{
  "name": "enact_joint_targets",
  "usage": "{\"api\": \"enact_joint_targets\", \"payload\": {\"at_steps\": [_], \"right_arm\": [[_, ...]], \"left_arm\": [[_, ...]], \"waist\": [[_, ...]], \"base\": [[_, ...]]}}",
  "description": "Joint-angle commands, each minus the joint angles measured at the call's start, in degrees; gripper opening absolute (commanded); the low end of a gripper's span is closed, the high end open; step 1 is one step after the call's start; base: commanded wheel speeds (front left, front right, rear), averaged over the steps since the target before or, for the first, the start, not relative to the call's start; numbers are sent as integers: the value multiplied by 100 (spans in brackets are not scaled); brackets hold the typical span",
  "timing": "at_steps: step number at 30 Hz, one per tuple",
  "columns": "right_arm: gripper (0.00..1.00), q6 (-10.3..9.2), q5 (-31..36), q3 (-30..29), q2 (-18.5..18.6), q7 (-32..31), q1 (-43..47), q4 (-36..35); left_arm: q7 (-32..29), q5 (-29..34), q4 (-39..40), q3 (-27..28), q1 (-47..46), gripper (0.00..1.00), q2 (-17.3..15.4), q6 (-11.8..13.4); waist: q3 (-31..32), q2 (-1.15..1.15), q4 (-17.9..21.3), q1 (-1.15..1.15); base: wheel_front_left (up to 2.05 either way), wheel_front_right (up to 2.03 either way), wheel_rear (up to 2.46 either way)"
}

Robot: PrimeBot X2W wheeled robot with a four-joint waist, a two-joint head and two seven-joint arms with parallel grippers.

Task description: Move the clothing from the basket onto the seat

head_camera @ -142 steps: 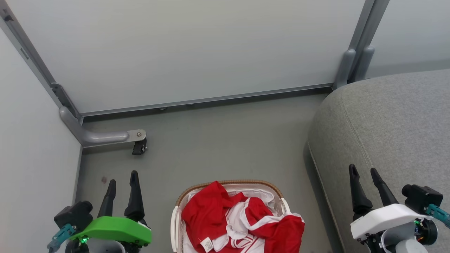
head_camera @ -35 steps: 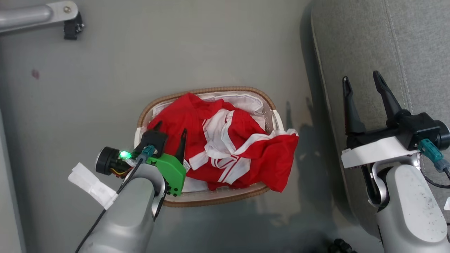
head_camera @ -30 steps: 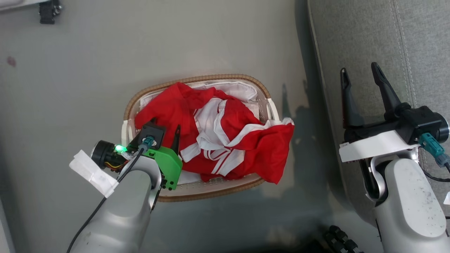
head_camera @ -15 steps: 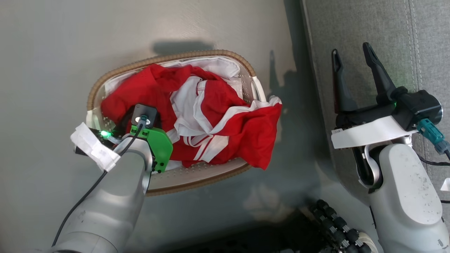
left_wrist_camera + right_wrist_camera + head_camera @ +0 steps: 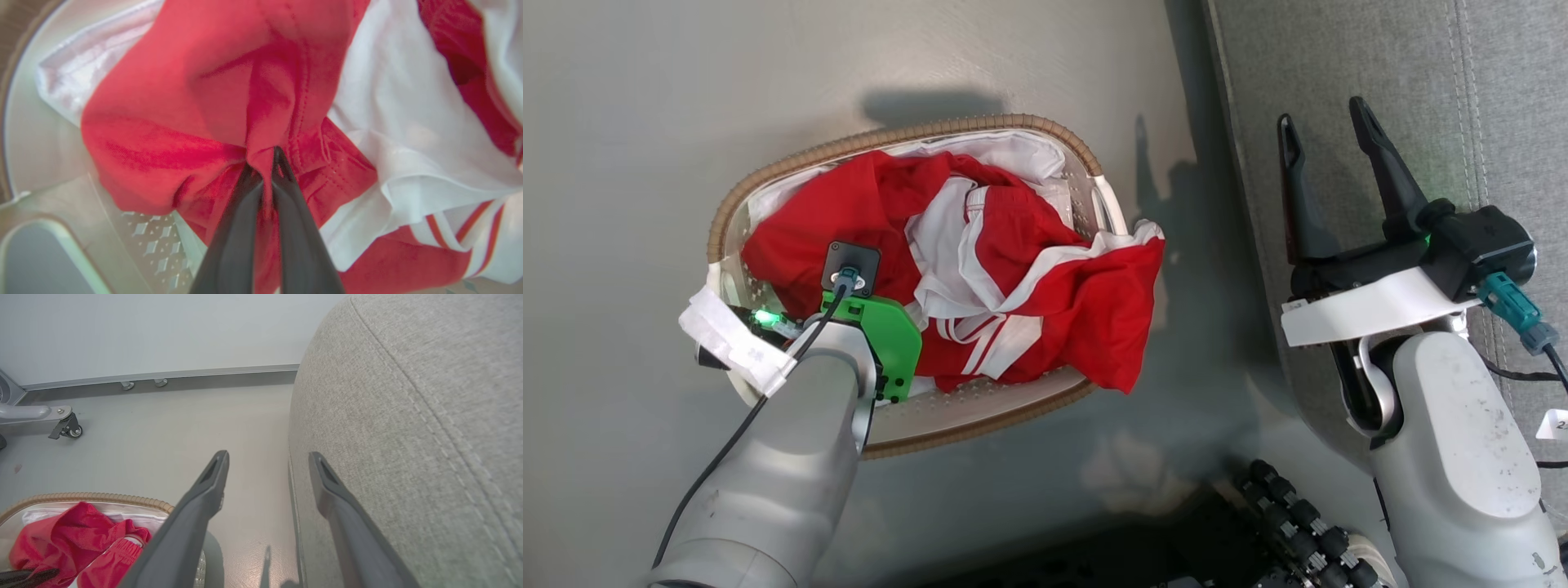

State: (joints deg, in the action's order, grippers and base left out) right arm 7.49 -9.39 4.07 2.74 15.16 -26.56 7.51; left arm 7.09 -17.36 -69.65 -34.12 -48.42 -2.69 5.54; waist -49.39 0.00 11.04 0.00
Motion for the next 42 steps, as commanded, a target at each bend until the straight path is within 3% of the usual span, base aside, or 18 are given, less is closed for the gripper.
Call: {"api": "enact_joint_targets", "payload": {"at_steps": [1,9,19,24,31,42], "right_arm": [[100,0,13,-12,25,0,65,70],[100,0,179,-42,24,1,236,211],[100,-1,506,-268,26,1,721,405],[100,-1,630,-325,25,1,1005,476],[100,-1,746,-321,25,1,1505,564],[100,-1,886,-155,24,1,2094,677]], "left_arm": [[73,-58,29,-27,92,0,-38,8],[535,-249,150,-166,393,0,-34,-97],[815,-236,693,-263,758,0,-35,-215],[812,-27,1678,-257,1015,0,-228,-128],[814,252,2738,-264,1264,0,-553,-230],[694,440,3432,-316,654,0,-959,-444]], "waist": [[112,0,-42,0],[737,0,-218,0],[1970,0,-633,0],[2637,0,-771,0],[3574,0,-877,0],[4637,0,-925,0]], "base": [[0,0,0],[0,0,0],[0,0,0],[0,0,0],[0,0,0],[0,0,0]]}}
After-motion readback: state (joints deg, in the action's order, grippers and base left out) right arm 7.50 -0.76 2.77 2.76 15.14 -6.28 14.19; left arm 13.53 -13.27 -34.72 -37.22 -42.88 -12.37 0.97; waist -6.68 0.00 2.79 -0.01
